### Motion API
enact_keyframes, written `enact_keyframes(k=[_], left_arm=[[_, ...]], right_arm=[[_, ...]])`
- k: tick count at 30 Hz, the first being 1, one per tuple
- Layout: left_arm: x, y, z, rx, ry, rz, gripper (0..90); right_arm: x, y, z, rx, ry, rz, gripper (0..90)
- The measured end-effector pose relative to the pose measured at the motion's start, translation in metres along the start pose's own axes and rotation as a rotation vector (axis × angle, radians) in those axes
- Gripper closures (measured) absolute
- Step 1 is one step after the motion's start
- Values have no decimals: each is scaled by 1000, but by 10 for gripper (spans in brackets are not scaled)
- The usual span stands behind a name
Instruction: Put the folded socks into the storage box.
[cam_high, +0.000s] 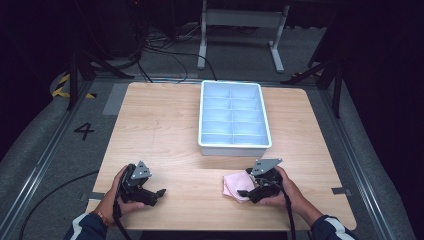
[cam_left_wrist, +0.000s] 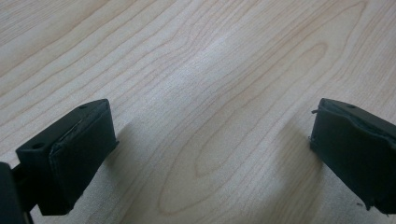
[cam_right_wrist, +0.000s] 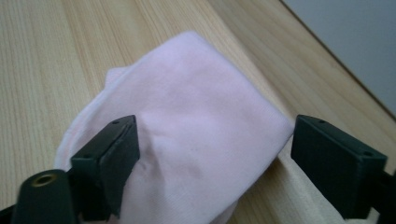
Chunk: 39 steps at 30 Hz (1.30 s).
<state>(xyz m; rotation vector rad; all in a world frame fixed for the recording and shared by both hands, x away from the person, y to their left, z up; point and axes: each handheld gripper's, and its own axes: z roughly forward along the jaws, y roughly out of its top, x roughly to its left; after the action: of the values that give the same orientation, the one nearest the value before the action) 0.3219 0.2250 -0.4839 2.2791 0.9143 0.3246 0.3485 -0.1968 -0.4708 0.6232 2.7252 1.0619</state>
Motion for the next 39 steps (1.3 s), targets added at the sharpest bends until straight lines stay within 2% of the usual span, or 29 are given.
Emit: enact_keyframes(k=[7, 8, 9, 12, 16, 18, 20, 23, 32, 39], left_arm=[[0, 0, 0, -2, -2, 1, 4], [0, 0, 0, -2, -2, 1, 4], [0, 0, 0, -3, -2, 0, 4], [0, 0, 0, -2, -3, 0, 4], [0, 0, 0, -2, -3, 1, 4], [0, 0, 0, -2, -3, 1, 4], [0, 0, 0, -2, -2, 1, 4], [0, 0, 0, -2, -2, 1, 4], [0, 0, 0, 0, -2, 3, 4], [0, 0, 0, -1, -6, 4, 4]], right_arm=[[-4, -4, 5, -2, 52, 46, 143], [-4, -4, 5, -7, 63, 31, 171], [-3, -3, 4, -4, 73, 24, 204], [1, -2, 3, -14, 132, -11, 410], [4, -3, 2, -19, 188, -25, 601], [5, -3, 1, -25, 201, -34, 657], [8, -2, 0, -23, 201, -61, 712], [11, -1, 0, -22, 189, -76, 739], [13, -2, -2, -34, 182, -87, 765], [12, -3, -5, -39, 157, -99, 773]])
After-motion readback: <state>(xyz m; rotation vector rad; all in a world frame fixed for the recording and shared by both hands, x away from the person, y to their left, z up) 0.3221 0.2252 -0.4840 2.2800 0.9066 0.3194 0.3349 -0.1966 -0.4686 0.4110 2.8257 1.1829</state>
